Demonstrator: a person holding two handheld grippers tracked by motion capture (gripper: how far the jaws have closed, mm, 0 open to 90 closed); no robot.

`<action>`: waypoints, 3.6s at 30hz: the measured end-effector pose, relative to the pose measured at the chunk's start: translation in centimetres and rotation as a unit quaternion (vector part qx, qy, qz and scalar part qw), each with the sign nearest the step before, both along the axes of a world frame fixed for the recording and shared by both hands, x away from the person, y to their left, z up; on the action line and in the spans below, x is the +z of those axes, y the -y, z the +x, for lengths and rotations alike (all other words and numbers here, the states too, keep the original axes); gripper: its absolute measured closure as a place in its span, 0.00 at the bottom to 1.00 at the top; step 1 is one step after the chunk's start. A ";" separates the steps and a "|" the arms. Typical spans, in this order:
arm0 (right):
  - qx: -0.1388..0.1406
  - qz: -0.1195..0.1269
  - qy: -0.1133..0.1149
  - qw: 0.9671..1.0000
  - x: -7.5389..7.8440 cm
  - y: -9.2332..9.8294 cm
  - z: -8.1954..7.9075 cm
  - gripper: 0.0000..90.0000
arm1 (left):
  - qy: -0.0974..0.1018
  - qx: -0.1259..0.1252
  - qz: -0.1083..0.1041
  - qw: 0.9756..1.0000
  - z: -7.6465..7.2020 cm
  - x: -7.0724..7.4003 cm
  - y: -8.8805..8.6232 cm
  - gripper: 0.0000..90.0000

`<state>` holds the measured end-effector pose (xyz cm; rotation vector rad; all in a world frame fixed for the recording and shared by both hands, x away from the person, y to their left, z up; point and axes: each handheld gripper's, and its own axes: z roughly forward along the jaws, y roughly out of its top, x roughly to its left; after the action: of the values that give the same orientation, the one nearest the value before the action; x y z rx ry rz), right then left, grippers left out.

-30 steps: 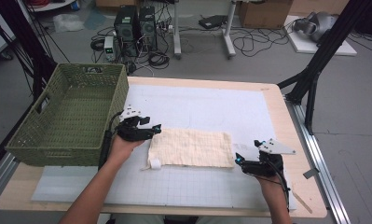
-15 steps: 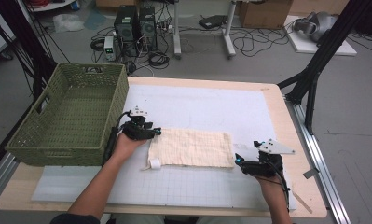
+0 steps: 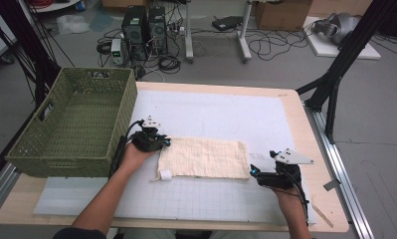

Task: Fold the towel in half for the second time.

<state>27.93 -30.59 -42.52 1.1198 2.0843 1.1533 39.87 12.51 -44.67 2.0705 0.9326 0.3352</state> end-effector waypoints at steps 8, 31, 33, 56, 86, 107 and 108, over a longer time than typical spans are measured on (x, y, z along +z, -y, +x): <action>-0.001 0.003 -0.001 1.000 0.1 -0.1 0.6 0.14 | 0.011 0.007 -0.006 1.000 -0.4 0.1 0.0 0.93; 0.037 -0.026 -0.078 0.996 0.2 -3.7 10.3 0.46 | 0.020 0.007 -0.046 0.999 -0.9 1.1 -0.5 0.93; 0.044 -0.034 -0.089 0.994 -0.2 -4.0 10.8 0.49 | 0.019 0.008 -0.048 0.999 -0.9 1.1 -0.5 0.93; 0.058 -0.051 -0.084 0.993 -0.8 -4.7 11.2 0.94 | 0.041 0.030 -0.054 0.997 -1.1 1.4 -0.5 0.93; 0.090 -0.056 -0.001 0.994 1.1 -4.7 7.7 0.93 | 0.071 0.001 -0.099 0.993 -4.2 2.0 -1.6 0.92; 0.122 -0.033 0.022 0.992 0.4 -4.0 4.0 0.93 | 0.079 -0.026 -0.079 0.993 -7.3 1.2 -2.0 0.91; 0.121 -0.031 0.022 0.992 0.3 -3.9 3.7 0.93 | 0.077 -0.026 -0.080 0.994 -7.4 1.0 -2.1 0.91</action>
<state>31.67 -26.65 -42.20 0.8217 2.2525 1.2006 32.42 14.61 -43.62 1.8913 0.7858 0.3747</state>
